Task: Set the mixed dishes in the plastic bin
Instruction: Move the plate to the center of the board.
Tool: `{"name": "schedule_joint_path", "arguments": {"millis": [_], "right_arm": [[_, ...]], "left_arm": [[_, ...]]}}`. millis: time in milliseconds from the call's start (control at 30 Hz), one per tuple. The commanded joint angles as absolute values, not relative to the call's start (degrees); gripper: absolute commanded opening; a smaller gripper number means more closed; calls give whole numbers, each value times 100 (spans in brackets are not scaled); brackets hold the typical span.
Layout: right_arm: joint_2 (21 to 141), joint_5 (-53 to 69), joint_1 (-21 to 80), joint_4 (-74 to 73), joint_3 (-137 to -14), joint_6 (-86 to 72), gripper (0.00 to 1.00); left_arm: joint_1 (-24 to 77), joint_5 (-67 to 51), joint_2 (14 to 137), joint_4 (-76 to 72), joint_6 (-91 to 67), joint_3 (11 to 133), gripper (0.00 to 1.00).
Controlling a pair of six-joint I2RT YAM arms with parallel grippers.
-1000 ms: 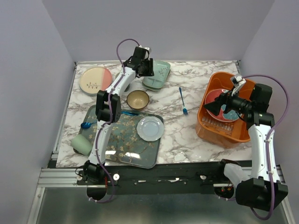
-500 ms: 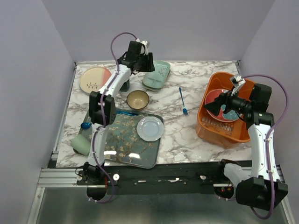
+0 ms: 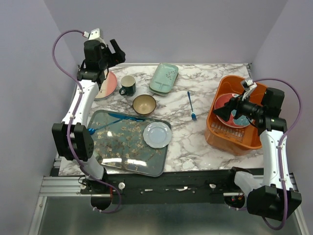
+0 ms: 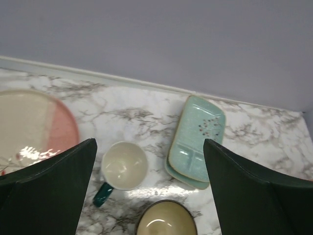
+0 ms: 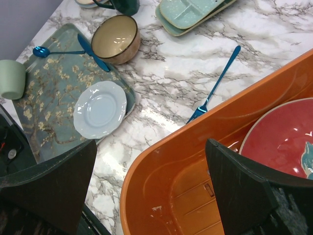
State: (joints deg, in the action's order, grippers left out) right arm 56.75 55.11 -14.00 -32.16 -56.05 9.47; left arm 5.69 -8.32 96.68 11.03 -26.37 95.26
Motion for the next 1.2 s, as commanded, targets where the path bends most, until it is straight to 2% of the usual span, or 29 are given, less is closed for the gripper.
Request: {"name": "schedule_joint_path", "arguments": {"millis": [0,167,400,467,633,1167], "right_arm": [[5687,5713,-1433,-3120,-5528,993,100],[5678,5757,-1433,-3120,-5528,993,100],[5695,5774,-1433,-3129,-5528,984,100],[5695,5766,-1441,-3129,-5520,993,100],[5722,5748,-1433,-3129,-5520,993,100],[5783,5678,-1433,-3138,-5528,1020,100]], "left_arm": [[264,509,9668,1555,-2146,9027,99],[141,1010,10317,2256,-1067,9280,98],[114,1011,11337,2918,-387,9966,78],[123,949,11627,3092,-378,10168,70],[149,975,12198,3366,-308,10748,59],[334,993,13034,3753,-176,11513,57]]}}
